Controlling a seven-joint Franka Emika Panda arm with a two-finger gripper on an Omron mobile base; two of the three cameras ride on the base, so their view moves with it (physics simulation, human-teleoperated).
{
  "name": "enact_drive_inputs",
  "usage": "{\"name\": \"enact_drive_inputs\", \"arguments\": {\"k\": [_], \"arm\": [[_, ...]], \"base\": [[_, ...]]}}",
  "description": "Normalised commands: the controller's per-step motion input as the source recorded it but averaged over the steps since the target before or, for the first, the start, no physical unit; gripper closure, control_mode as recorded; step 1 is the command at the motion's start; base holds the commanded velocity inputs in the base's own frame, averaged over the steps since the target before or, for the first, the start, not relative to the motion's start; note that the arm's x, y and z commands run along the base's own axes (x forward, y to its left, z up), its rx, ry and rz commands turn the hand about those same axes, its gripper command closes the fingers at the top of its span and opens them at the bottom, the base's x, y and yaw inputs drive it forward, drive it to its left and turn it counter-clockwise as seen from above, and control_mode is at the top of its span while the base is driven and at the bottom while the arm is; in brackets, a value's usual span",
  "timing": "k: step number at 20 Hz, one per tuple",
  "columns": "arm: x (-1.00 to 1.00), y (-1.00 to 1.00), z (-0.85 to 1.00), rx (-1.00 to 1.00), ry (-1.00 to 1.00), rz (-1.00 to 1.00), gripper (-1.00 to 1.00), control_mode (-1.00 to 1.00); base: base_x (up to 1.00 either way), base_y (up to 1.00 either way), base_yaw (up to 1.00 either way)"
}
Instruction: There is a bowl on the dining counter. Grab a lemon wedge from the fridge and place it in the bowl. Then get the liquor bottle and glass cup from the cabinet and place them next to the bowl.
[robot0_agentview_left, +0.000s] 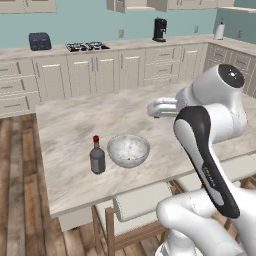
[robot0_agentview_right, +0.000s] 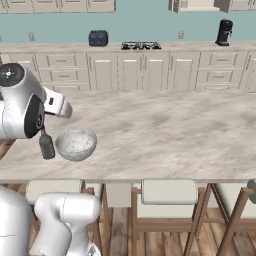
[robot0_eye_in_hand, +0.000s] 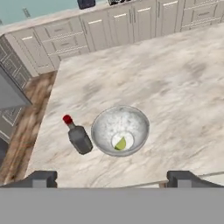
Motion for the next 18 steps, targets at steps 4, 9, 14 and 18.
{"name": "enact_drive_inputs", "arguments": {"k": [4,9,14,18], "arm": [[-0.71,-0.35,-0.22,-0.35,0.44,-0.01,-1.0,-1.0],[-0.18,-0.39,-0.5,-0.17,0.2,0.0,-1.0,-1.0],[0.1,-0.3,-0.71,0.06,0.15,0.0,-1.0,-1.0],[0.08,-0.06,-0.55,0.08,0.17,0.0,-1.0,-1.0]], "base": [[0.0,0.0,0.0],[0.0,0.0,0.0],[0.0,0.0,0.0],[0.0,0.0,0.0]]}}
